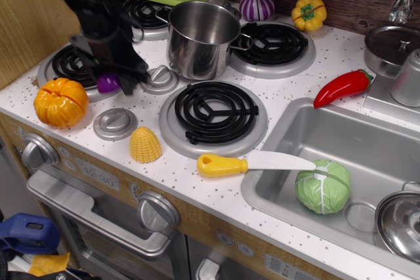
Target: Put eggplant in pot or pan
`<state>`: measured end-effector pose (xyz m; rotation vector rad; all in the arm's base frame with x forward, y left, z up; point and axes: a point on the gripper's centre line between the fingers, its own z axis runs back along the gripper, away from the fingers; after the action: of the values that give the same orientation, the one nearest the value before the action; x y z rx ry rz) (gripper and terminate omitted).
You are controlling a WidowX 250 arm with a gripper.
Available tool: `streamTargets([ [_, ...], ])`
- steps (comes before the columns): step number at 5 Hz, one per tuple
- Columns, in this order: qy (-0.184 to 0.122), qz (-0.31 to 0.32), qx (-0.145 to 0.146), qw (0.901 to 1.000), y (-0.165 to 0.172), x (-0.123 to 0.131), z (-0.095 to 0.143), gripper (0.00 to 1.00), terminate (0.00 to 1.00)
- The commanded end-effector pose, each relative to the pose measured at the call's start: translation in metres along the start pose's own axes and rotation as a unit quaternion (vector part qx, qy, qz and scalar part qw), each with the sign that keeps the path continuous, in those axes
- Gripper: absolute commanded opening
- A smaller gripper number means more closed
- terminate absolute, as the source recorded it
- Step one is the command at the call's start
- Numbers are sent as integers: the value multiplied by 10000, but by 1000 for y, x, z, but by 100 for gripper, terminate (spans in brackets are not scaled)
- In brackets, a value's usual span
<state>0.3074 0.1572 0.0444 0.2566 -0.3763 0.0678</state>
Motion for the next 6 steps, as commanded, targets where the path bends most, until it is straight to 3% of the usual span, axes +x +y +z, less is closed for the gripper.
streamTargets([
  [1, -626, -20, 325, 9975, 9, 31, 36, 0, 0],
  [4, -1396, -192, 390, 9892, -16, 86, 70, 0, 0],
  [6, -1617, -386, 264, 9857, -45, 109, 76, 0, 0],
])
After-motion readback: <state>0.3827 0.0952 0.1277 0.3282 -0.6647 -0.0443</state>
